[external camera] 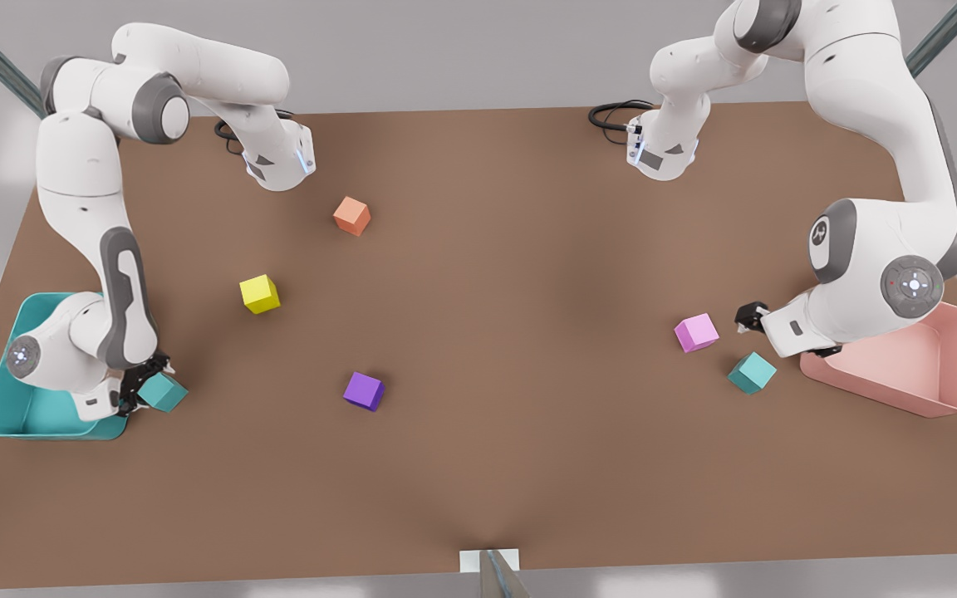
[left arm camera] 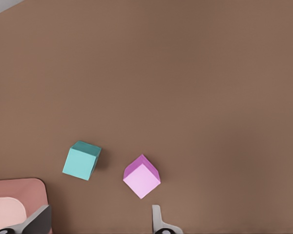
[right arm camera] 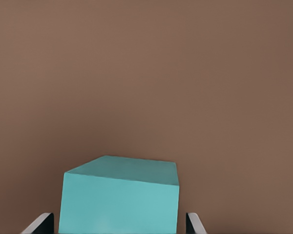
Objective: Stack the two blue cubes on top of each other
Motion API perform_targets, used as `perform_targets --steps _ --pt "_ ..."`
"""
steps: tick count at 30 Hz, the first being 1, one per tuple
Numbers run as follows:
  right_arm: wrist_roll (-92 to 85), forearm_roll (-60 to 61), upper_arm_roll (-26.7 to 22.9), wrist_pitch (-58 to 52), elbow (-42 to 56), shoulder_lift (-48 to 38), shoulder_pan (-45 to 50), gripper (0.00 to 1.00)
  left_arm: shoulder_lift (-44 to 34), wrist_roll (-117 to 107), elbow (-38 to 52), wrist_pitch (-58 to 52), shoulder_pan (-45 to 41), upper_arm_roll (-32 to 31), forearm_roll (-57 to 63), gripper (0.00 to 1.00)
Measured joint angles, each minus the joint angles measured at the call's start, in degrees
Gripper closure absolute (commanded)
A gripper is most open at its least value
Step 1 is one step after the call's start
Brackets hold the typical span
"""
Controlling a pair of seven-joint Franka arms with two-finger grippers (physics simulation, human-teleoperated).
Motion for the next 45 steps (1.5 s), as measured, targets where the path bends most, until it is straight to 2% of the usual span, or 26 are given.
perform_targets --steps 4,6,9,13,15,16,19,22,24,26,28,31,36,37,38,39,41,44,45 --pt "0.1 0.1 0.0 1.6 0.1 1.0 0.0 0.0 0.0 0.6 0.0 -0.6 -0.1 0.0 0.0 0.0" --pt "0.2 0.1 0.0 2.1 0.1 1.0 0.0 0.36 -0.1 0.9 0.1 -0.8 0.0 0.1 0.0 0.0" --pt "0.3 0.2 0.0 2.2 0.1 0.8 0.0 0.47 -0.2 1.2 0.5 -1.0 0.3 0.3 0.1 0.0" --pt "0.7 0.2 0.0 -0.1 0.5 -1.4 0.4 0.52 -1.5 1.6 1.2 -1.2 1.7 0.4 0.1 0.0" --pt "1.5 0.0 0.4 -4.3 2.5 -4.5 1.3 0.59 -2.1 1.6 0.9 -1.6 1.8 0.2 0.1 0.0" --pt "2.3 -0.3 0.6 -7.7 3.7 -7.8 2.7 0.59 -1.1 1.7 0.5 -1.2 2.2 0.2 0.6 0.0" --pt "6.1 -1.6 5.9 -21.8 20.8 -12.4 9.7 0.6 2.8 3.4 -1.5 1.9 6.1 0.2 3.8 0.0" --pt "12.8 -2.1 12.0 -31.8 36.4 -12.5 28.6 0.6 5.3 5.1 -5.1 5.6 6.6 -0.1 5.2 0.0" --pt "18.6 -2.9 12.5 -32.7 40.0 -8.3 43.1 0.6 6.0 6.1 -8.6 8.7 6.5 -0.9 5.7 0.0" --pt "24.5 -4.1 11.8 -30.8 42.6 -1.5 53.4 0.6 6.8 7.2 -11.7 12.0 6.9 -1.2 6.1 0.0" --pt "30.3 -6.0 10.1 -27.1 44.1 6.1 59.3 0.6 7.5 8.2 -12.6 14.8 7.2 -1.2 6.7 0.0" --pt "38.8 -9.3 9.4 -19.7 44.7 15.3 63.0 0.6 10.2 9.6 -12.8 18.2 9.0 -1.2 8.3 0.0" --pt "50.9 -12.3 8.6 -10.6 44.7 20.7 64.7 0.58 13.1 11.7 -13.2 22.7 10.9 -1.2 9.2 0.0" --pt "52.9 -12.6 8.5 -9.4 44.7 21.0 64.7 0.52 13.2 12.0 -13.7 23.5 11.0 -1.2 9.2 0.0" --pt "54.9 -12.9 8.5 -8.4 44.7 21.2 64.8 0.26 13.3 12.4 -14.9 24.5 11.1 -1.2 9.3 0.0" --pt "56.8 -13.4 8.5 -7.3 44.7 21.4 64.8 0.09 13.4 12.7 -15.7 25.5 11.3 -1.2 9.3 0.0" --pt "60.5 -14.0 8.5 -5.3 44.6 21.9 64.8 0.02 13.3 13.4 -17.1 27.4 11.4 -1.2 9.4 0.0" --pt "65.4 -14.4 8.5 -3.2 44.5 21.7 64.8 0.01 13.6 14.2 -18.3 30.3 11.9 -1.2 10.4 0.0" --pt "66.8 -14.5 9.0 -3.7 44.3 19.2 64.7 0.0 13.9 14.5 -18.5 31.1 12.2 -1.2 10.8 0.0"
